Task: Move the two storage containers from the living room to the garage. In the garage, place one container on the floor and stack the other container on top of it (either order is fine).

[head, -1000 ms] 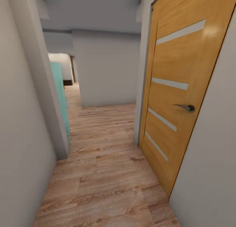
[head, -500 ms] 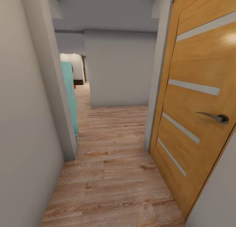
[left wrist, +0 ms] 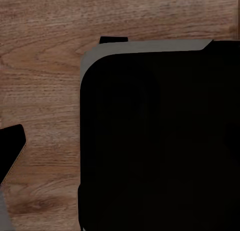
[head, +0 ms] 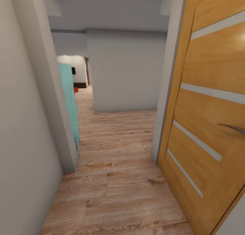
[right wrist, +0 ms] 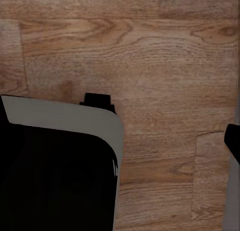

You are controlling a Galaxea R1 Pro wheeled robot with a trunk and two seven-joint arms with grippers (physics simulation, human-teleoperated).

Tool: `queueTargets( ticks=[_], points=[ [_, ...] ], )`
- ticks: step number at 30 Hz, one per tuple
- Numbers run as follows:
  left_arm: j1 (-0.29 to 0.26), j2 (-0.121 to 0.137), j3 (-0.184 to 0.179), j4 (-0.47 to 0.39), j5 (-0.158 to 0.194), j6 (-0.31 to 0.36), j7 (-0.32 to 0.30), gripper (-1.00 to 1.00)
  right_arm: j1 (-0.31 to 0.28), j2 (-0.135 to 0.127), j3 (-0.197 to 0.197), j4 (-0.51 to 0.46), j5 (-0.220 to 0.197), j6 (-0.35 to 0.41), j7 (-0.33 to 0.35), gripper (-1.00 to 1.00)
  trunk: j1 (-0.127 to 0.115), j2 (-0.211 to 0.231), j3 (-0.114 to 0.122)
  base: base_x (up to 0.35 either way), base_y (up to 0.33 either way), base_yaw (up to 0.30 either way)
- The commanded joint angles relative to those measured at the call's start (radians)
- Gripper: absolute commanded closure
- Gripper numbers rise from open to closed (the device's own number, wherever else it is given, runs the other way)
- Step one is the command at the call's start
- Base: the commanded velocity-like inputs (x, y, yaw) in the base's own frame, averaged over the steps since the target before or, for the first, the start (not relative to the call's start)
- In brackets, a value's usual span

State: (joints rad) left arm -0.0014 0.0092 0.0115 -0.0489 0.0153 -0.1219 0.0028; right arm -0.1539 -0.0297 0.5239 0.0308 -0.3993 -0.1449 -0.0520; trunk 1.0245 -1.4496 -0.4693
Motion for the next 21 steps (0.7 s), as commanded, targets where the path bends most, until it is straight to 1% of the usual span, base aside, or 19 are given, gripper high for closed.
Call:
queueTargets(
  ticks=[1, 17, 21],
  points=[
    [0.000, 0.000, 0.001, 0.000, 0.002, -0.002, 0.000, -1.00, -0.001, 0.000, 0.008, 0.003, -0.008, -0.005, 0.000, -1.00, 0.001, 0.000, -0.001, 0.322, 0.000, 0.000],
    [0.000, 0.000, 0.001, 0.000, 0.002, 0.000, 0.000, -1.00, -0.001, 0.004, 0.010, 0.003, -0.009, -0.002, 0.000, -1.00, 0.001, 0.000, -0.001, 0.322, 0.000, 0.003],
    [0.000, 0.000, 0.001, 0.000, 0.002, 0.001, 0.000, -1.00, -0.001, 0.004, 0.010, 0.003, -0.009, -0.002, 0.000, -1.00, 0.001, 0.000, -0.001, 0.322, 0.000, 0.229]
  ],
)
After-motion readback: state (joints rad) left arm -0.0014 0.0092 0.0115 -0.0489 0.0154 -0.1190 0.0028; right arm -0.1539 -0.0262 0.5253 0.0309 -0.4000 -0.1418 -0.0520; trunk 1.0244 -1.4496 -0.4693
